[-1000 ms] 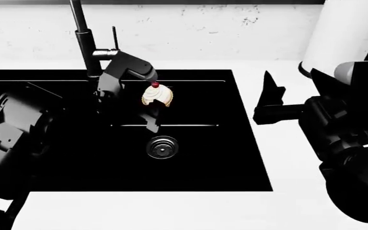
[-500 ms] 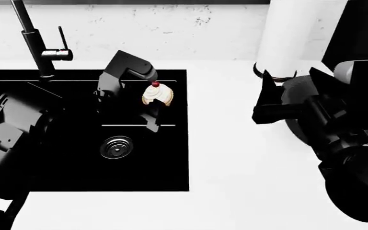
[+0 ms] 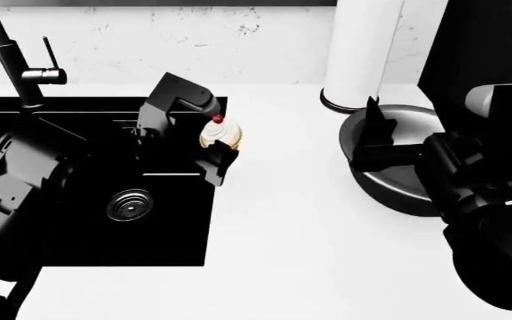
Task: Move the fresh-baked cupcake off the tray onto the counter, and place the bowl used for mixing into the sink.
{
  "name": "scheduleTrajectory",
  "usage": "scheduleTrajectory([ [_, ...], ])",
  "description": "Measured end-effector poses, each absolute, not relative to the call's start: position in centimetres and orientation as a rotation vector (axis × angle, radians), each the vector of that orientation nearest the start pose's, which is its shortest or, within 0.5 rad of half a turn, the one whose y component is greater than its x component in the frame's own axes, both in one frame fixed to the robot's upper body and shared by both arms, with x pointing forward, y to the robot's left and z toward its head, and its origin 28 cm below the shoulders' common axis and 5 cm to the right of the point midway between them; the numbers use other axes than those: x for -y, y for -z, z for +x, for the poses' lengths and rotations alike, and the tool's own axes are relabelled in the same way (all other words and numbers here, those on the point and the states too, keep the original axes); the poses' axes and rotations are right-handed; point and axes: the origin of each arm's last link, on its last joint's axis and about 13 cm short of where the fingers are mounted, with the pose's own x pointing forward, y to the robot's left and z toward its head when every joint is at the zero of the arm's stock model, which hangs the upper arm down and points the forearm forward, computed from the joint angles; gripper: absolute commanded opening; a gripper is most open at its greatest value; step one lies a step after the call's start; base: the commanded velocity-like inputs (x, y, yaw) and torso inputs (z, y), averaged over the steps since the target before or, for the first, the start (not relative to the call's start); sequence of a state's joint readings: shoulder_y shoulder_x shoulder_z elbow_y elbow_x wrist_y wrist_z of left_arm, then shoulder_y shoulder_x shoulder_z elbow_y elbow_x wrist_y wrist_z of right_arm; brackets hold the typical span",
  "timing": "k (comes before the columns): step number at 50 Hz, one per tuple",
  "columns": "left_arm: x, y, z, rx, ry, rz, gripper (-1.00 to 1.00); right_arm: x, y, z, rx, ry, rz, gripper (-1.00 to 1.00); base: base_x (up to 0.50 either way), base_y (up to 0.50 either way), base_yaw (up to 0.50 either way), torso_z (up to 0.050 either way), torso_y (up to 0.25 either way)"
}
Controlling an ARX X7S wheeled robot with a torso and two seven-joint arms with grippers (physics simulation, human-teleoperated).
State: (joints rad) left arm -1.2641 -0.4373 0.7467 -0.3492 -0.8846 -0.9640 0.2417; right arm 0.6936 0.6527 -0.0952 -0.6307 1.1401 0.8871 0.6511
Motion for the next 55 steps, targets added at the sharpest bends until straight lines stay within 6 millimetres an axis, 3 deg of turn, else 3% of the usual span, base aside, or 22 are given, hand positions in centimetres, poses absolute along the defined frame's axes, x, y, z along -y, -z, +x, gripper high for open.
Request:
scheduleTrajectory([
  [24,-21.1,-22.5,37.1,-0.482,0.880,0.181,-1.00,13.7,-24.4,23.1,0.159,-0.090,0.006,1.00,0.00,0.00,0.00,0.000,0.000],
  [55,-19.0,-20.5,41.3,-0.598,1.036,0.206,-1.00,13.9,-24.2,23.5,0.154,-0.078,0.012,1.00,0.00,0.00,0.00,0.000,0.000],
])
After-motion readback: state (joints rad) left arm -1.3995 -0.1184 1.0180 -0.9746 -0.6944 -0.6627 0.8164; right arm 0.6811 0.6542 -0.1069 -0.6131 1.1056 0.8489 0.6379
